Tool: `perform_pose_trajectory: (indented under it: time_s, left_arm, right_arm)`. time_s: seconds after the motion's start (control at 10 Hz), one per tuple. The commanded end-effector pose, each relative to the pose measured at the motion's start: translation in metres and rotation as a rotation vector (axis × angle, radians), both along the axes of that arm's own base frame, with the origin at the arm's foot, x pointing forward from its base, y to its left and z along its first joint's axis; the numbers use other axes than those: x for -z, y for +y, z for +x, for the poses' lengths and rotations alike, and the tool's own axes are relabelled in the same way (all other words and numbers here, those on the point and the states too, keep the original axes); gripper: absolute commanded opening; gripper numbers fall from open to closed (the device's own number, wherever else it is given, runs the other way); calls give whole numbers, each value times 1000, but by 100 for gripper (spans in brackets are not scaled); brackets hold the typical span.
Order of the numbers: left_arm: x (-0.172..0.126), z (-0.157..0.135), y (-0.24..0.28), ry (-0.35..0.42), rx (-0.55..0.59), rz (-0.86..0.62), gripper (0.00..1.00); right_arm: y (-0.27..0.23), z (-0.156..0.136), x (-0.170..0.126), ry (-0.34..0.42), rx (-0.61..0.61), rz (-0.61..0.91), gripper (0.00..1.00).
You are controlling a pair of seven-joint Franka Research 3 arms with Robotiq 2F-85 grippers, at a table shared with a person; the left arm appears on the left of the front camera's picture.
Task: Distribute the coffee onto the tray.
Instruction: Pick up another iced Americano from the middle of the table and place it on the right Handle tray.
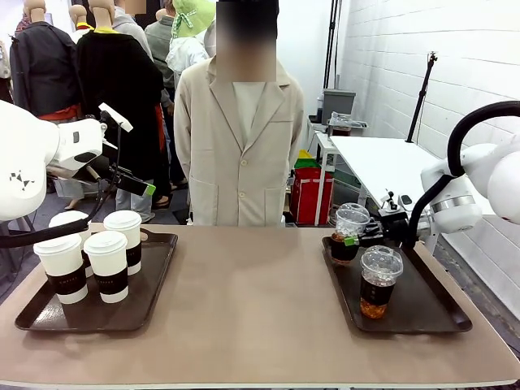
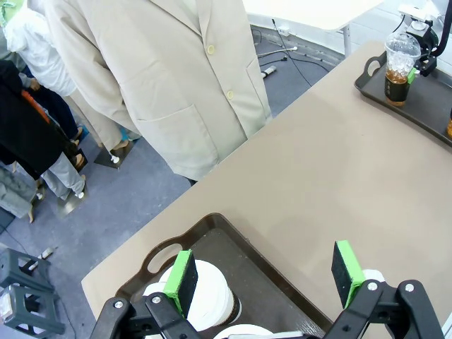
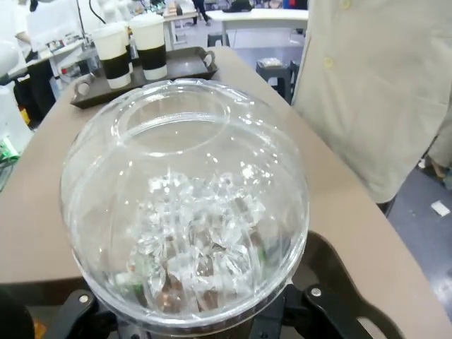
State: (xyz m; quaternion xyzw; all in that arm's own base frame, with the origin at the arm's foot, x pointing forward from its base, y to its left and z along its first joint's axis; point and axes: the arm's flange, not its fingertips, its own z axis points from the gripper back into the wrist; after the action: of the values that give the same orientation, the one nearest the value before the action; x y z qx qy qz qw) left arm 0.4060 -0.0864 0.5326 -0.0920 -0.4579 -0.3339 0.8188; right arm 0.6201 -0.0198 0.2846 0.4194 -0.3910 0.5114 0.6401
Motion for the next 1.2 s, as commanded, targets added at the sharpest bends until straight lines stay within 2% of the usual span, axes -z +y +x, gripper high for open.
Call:
perform_pose_trajectory:
  time_s: [0.0, 0.3, 0.7, 0.9, 1.1]
  left_arm:
    - [-1, -1, 1, 6, -3, 7, 100]
    - [-1, -1, 1, 6, -3, 7, 100]
    - [-1, -1, 1, 6, -3, 7, 100]
    - [-1, -1, 1, 6, -3, 7, 100]
    - [-1, -1, 1, 6, -3, 7, 100]
  right_arm:
    - [-8, -8, 3, 0, 6, 4, 61]
    - [-17, -8, 1, 6, 29, -10, 61]
    - [-14, -10, 6, 2, -4, -40, 61]
    - [-15, -11, 4, 15, -10, -53, 100]
    - [-18, -12, 2, 18, -2, -50, 100]
